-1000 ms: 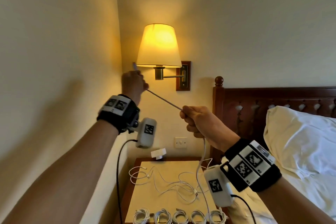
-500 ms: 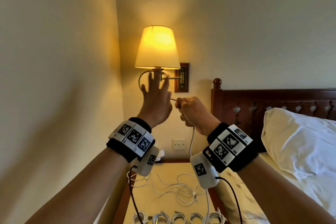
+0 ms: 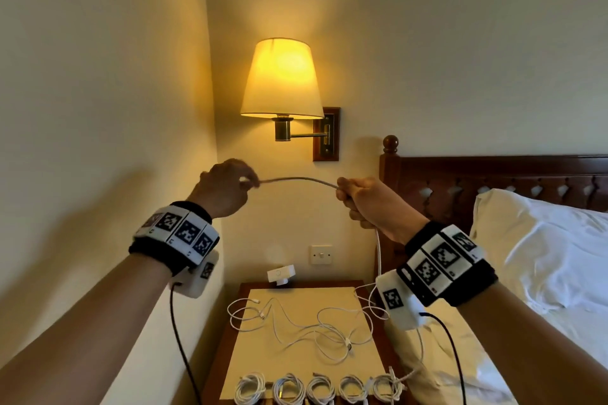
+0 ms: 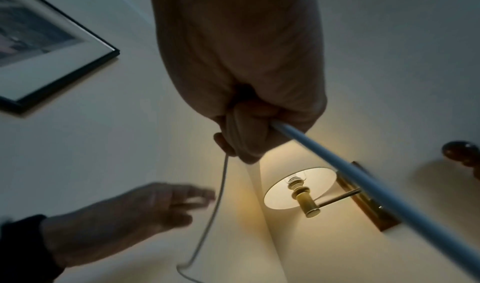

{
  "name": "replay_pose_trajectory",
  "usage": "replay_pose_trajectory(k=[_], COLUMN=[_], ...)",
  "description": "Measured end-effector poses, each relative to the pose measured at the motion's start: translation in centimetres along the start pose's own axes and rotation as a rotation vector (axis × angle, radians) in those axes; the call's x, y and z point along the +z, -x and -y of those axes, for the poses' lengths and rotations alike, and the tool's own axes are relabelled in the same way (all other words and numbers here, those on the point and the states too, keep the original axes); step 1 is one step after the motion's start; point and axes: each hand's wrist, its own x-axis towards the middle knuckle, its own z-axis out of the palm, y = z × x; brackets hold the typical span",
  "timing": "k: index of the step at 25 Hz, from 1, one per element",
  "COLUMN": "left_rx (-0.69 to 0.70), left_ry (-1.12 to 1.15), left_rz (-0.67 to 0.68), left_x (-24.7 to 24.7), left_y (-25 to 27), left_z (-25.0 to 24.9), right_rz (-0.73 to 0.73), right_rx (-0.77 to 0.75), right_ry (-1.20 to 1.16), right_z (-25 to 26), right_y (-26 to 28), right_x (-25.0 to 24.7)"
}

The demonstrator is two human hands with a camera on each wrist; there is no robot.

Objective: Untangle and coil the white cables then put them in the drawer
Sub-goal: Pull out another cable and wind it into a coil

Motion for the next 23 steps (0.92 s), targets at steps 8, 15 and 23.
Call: replay_pose_trajectory(k=[8,15,23], left_rx=[0.161,-0.083,0.040], left_ry=[0.193,0.207,0.218], left_rz=[-0.079,0.085,-0.048], left_x=[-0.3,-2.8,-1.8], left_y=[0.0,0.2,1.1], left_z=[-5.4,-2.4,-3.7], right_rz=[-0.028,-0.092,-0.049], right_rx=[-0.060,-0.066,-0.104], right_ry=[0.062,0.074,0.253], right_z=[2.3,2.4,3.0], right_y=[-1.9,-0.6,-1.6], right_x=[1.1,-1.5,-1.1])
